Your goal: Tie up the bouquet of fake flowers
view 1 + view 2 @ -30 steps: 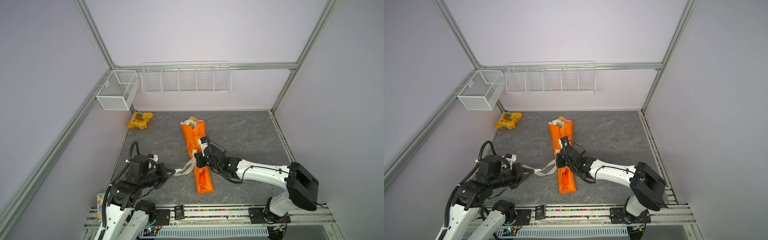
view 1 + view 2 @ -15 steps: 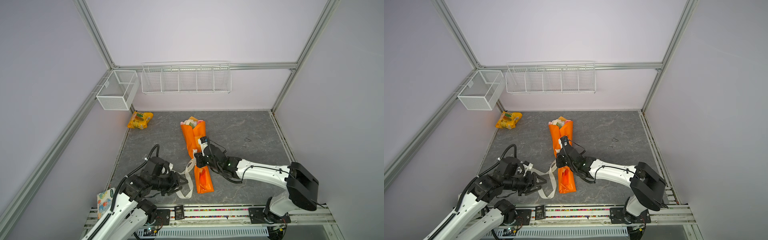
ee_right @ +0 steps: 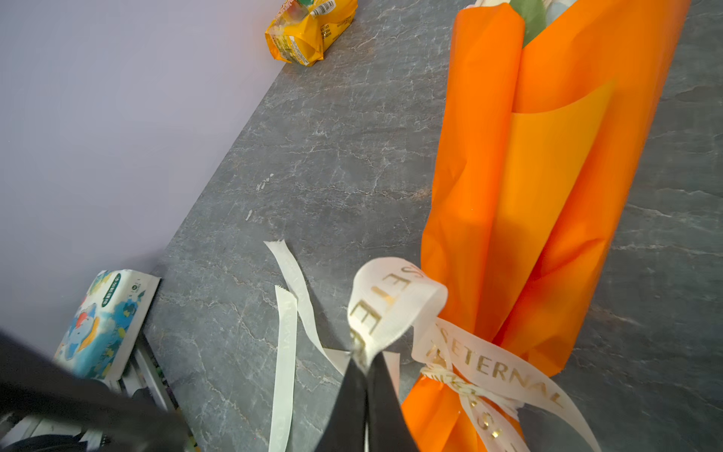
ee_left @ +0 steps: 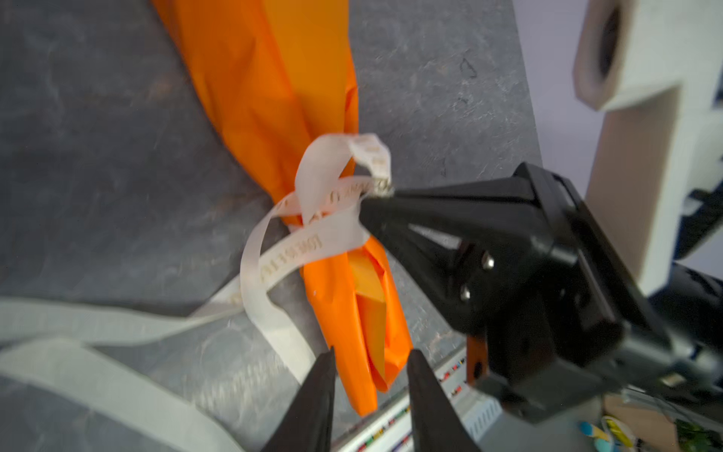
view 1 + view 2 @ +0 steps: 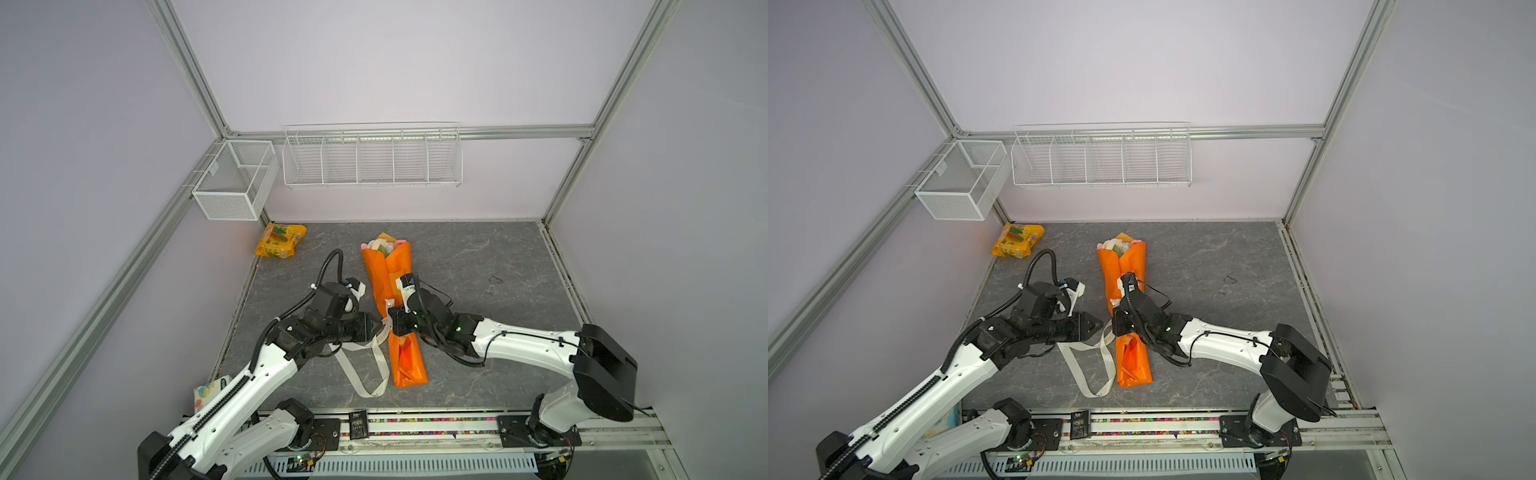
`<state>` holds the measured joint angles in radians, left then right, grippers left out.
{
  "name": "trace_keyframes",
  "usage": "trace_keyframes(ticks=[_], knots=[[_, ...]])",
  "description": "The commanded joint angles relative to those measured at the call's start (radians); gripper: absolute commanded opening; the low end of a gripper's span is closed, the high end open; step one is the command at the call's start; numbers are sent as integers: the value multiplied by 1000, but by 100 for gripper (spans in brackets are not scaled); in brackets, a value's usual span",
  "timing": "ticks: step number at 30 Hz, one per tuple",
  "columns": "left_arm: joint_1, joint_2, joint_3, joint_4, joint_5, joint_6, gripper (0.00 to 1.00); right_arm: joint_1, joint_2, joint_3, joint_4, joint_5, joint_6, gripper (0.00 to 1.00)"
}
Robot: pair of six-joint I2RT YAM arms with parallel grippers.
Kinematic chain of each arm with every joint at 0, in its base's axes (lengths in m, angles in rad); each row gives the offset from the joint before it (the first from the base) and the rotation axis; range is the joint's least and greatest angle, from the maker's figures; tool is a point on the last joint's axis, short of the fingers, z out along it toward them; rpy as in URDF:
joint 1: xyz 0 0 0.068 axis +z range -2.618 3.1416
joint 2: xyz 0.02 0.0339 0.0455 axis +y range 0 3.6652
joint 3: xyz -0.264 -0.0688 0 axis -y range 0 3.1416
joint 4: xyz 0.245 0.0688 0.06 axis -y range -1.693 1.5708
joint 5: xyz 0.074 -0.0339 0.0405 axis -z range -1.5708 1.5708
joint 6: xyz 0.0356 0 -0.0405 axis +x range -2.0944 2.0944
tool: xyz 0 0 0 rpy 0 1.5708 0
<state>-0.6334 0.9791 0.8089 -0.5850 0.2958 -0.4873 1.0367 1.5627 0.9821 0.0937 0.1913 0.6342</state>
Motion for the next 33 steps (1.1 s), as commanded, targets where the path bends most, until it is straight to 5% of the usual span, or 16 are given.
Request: trace_keyframes(ticks=[1, 8, 15, 27, 33], knots=[[-3, 21, -67, 307, 0, 247, 36, -3, -4, 15, 5, -27, 38, 7], [-3, 88, -122, 419, 58, 379, 53, -7, 6, 13, 23, -41, 78, 7], [-3, 81, -152, 318, 10, 492, 44, -12, 2, 21, 17, -43, 82, 7], [-3, -152, -327, 494, -33, 282, 42, -23, -12, 23, 11, -35, 88, 7], [-3, -103, -423, 689, 52, 376, 50, -24, -15, 27, 9, -52, 88, 8]])
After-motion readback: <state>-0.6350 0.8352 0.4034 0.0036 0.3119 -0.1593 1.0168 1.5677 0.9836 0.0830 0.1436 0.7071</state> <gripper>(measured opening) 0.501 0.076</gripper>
